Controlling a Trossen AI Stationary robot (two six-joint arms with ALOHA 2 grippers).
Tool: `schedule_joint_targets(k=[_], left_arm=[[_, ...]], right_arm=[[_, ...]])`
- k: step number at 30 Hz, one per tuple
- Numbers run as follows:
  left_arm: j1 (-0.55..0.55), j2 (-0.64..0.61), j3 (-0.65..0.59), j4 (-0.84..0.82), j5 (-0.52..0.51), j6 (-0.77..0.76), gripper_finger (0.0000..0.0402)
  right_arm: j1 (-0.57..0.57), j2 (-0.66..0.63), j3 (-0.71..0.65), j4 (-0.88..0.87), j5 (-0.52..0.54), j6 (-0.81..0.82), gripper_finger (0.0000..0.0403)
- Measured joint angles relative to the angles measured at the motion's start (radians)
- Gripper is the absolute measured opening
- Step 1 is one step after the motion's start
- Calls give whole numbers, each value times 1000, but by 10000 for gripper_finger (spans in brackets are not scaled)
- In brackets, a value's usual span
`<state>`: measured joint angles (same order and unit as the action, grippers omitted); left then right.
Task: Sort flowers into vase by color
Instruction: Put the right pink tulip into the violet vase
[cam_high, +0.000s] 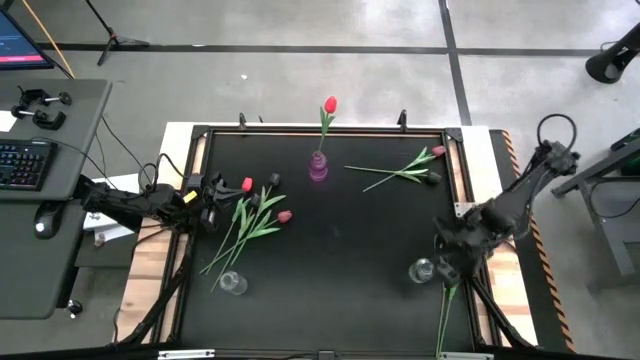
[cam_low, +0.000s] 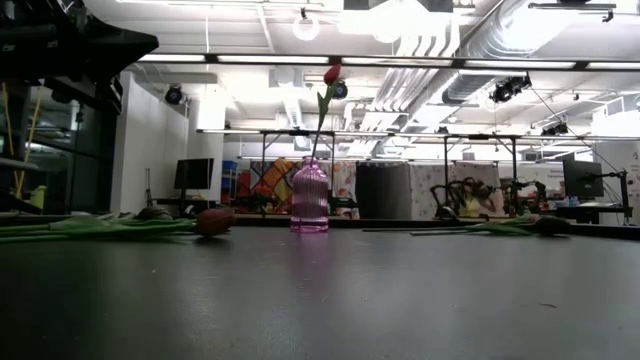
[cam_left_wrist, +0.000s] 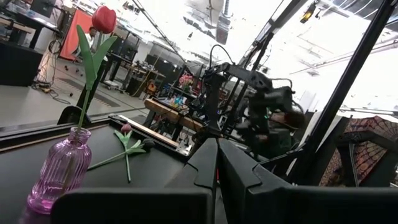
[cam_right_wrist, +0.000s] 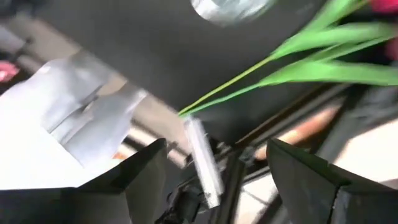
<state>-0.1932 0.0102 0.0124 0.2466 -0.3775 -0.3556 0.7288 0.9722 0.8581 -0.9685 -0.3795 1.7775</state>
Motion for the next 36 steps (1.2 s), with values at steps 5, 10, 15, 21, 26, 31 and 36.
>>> schedule_joint_targets(k=[5, 10, 15, 21, 26, 31, 36], left_arm=[[0, 0, 0, 0, 0, 0, 1], [0, 0, 0, 0, 0, 0, 1], [0, 0, 0, 0, 0, 0, 1], [0, 0, 0, 0, 0, 0, 1], [0, 0, 0, 0, 0, 0, 1], [0, 0, 0, 0, 0, 0, 1], [0, 0, 0, 0, 0, 0, 1]], right_arm=[[172, 11, -70, 164, 129, 193, 260], [289, 73, -105, 257, 209, 376, 260], [310, 182, -105, 365, 251, 444, 260], [277, 318, -105, 411, 253, 448, 260], [249, 418, -105, 412, 250, 459, 260], [237, 474, -104, 406, 241, 466, 260], [238, 509, -104, 370, 210, 466, 260]])
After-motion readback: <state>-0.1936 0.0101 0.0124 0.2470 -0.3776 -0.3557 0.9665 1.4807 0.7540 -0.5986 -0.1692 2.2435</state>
